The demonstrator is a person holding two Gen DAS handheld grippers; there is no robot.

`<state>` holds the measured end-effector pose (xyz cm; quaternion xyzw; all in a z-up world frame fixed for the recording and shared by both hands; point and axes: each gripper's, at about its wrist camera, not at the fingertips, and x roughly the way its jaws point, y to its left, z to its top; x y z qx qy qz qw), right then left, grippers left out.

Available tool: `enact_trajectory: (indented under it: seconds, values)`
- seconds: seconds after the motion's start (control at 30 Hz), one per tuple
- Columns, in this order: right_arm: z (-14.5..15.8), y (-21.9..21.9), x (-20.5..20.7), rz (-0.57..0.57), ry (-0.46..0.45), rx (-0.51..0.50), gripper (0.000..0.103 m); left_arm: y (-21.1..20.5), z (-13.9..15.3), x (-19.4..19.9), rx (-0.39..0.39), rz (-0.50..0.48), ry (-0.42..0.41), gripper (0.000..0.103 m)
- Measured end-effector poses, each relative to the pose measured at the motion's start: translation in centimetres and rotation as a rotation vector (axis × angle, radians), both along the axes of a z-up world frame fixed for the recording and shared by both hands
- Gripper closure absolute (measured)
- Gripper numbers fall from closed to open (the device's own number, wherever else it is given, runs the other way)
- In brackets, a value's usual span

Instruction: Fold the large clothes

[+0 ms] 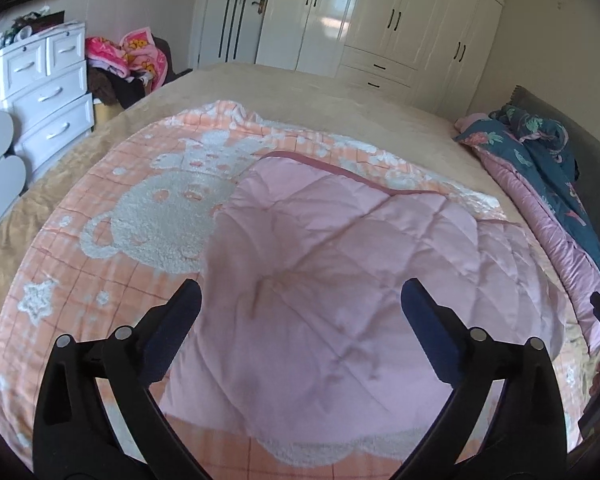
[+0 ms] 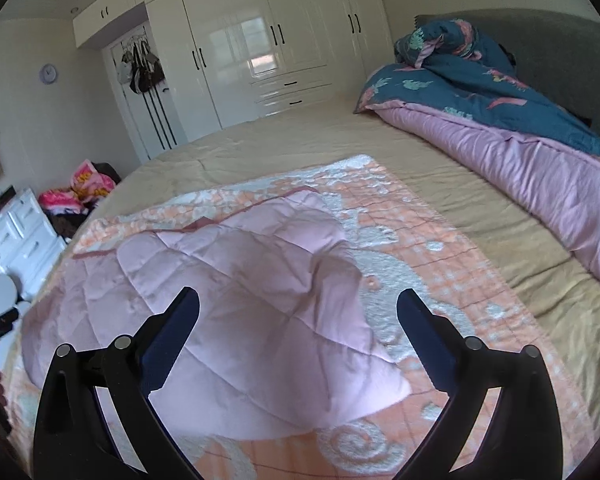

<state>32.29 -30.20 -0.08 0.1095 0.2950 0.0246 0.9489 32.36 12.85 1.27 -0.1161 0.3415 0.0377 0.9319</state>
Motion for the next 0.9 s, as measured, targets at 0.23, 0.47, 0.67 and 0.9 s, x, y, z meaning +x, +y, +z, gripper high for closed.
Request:
enact_trajectory:
  seconds: [0.23,0.47,0.67,0.9]
  values:
    - [-1.9,-0.5,-1.5,-0.036,0.055,0.071,0.004,-0.8,-0.6,-2.3,0.014,0.002,0.022,0.009]
    - [-4.7,-0.6,-2.6,-0.091,0.131,0.166,0.004,-0.4,-4.4,-4.1,-0.029,0.026,0.105,0.009]
    - [-7.8,-1.5,-2.9,-0.146,0.237,0.280,0.004,0.3,-7.7,-4.3,-0.185,0.051,0.168,0.009]
    - [-9.6,-1.9,-1.7,-0.127,0.279,0.363,0.004,2.5,-10.9,-3.6,-0.552,0.086,0.166,0.009]
